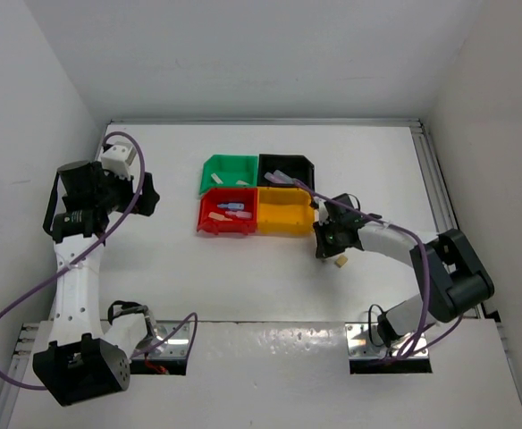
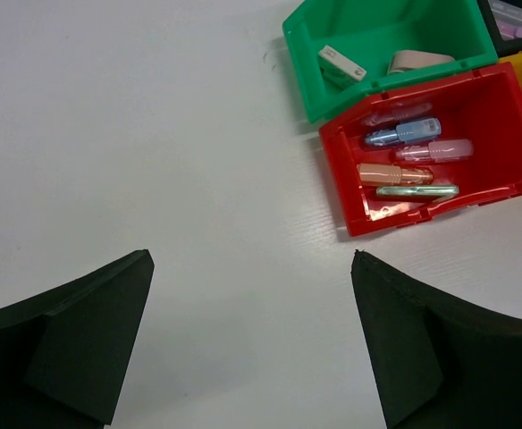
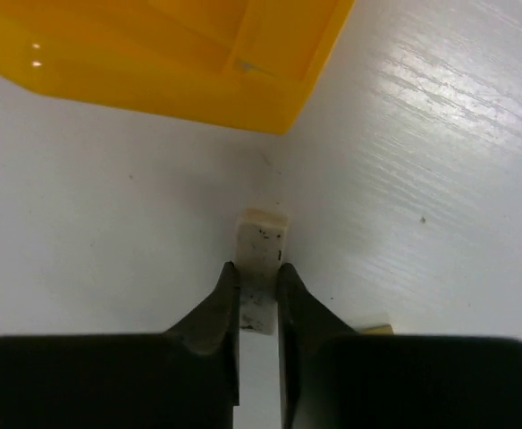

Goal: Sort the stationery into containers
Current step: Pick up the stationery from the center of the board, then place the stationery in the storage box.

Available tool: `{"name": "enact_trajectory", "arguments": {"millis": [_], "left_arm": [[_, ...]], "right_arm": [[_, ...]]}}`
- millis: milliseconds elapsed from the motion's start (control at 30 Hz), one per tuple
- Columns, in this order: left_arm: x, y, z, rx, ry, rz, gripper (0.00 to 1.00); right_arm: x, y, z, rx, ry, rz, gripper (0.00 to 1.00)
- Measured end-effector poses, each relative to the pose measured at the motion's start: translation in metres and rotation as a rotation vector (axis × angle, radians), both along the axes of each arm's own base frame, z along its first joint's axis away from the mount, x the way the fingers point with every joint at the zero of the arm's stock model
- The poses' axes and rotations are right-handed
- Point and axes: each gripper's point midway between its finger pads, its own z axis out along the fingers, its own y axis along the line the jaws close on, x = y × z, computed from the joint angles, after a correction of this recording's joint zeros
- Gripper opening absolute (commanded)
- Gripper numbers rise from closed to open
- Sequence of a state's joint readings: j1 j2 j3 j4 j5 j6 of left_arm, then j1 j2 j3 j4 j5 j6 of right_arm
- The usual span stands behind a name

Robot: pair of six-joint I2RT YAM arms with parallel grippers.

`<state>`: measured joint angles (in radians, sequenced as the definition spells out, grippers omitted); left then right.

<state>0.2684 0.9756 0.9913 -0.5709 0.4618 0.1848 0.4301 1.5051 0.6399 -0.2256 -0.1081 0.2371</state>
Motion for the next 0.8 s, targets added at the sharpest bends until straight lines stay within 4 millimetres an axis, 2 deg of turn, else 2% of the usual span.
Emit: {"name": "enact_trajectory", "arguments": {"millis": [67,133,200,267,433,533,600,700,733,800], "left_arm": [[0.0,0.002,0.0,0.002,0.002,0.011,1.0],[0.0,0.003,-0.001,0.004,0.004,0.018,1.0],[0.0,0.003,-0.001,0.004,0.004,0.019,1.0],[0.0,0.003,-0.001,0.002,0.006,0.017,1.0],[0.004,-0.003,-0.004,-0.04,0.017,0.001,1.0],[0.006,-0.006,-0.005,-0.062,0.014,-0.008,1.0],[0.007,-0.007,-0.004,-0.063,0.009,-0.01,1.0],[0.007,-0.006,-0.002,-0.057,0.0,-0.01,1.0],[0.007,-0.005,-0.002,-0.052,-0.002,-0.01,1.0],[0.006,-0.005,0.0,-0.045,-0.01,-0.008,1.0]], "right_arm": [[0.001,0.0,0.002,-0.004,0.001,0.006,0.0],[0.004,0.002,0.01,0.0,-0.006,0.021,0.0],[0.011,0.007,0.028,0.013,-0.044,0.052,0.0],[0.025,0.019,0.059,0.043,-0.118,0.095,0.0],[0.073,0.07,0.156,0.152,-0.377,0.223,0.0],[0.095,0.092,0.191,0.198,-0.482,0.27,0.01],[0.11,0.102,0.197,0.204,-0.504,0.288,0.02],[0.125,0.113,0.183,0.199,-0.479,0.309,0.09],[0.128,0.115,0.176,0.194,-0.462,0.314,0.25],[0.128,0.118,0.159,0.184,-0.42,0.323,0.47]]}}
